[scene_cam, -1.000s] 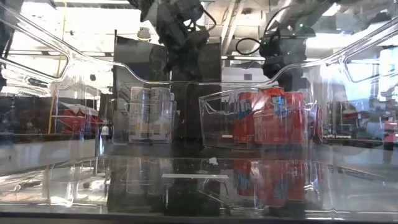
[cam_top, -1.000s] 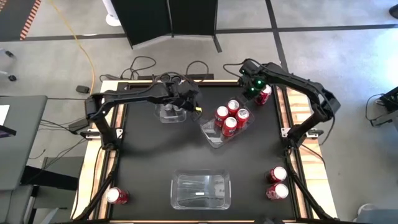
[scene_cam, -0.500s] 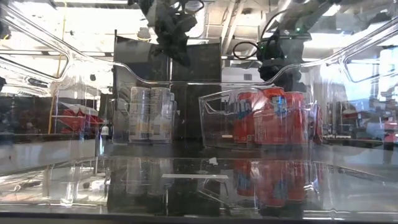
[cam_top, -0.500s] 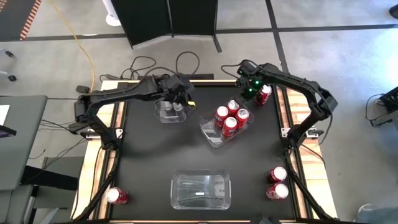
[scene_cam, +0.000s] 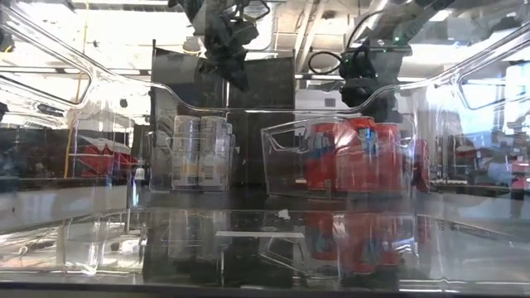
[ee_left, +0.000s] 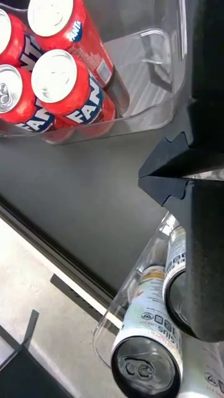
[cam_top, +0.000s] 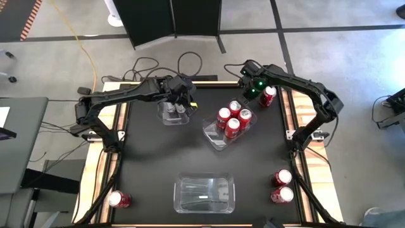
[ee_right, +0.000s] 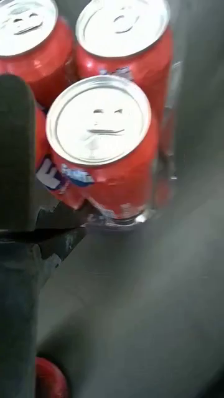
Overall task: Sort soda cans
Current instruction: Adjust the top transparent bin
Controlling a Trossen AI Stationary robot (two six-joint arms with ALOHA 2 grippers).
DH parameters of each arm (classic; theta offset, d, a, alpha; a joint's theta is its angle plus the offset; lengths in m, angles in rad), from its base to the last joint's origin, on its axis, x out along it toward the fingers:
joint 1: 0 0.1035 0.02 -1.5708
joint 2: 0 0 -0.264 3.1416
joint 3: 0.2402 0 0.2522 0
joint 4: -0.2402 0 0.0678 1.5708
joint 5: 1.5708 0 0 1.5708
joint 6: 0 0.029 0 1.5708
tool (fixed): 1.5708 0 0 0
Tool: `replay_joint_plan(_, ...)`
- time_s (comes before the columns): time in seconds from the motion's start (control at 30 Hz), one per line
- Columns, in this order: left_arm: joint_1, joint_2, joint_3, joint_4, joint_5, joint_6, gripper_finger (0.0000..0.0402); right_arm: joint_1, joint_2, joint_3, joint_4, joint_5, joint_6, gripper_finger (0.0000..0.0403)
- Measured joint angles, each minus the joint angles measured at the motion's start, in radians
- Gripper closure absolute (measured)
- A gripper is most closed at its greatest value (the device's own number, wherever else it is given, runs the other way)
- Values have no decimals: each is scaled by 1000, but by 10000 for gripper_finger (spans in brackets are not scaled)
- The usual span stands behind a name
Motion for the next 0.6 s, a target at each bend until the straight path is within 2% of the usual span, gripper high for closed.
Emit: replay_joint_plan(0.6,3,0,0,1,2,21,401,12,0,0,197,-4,23,403)
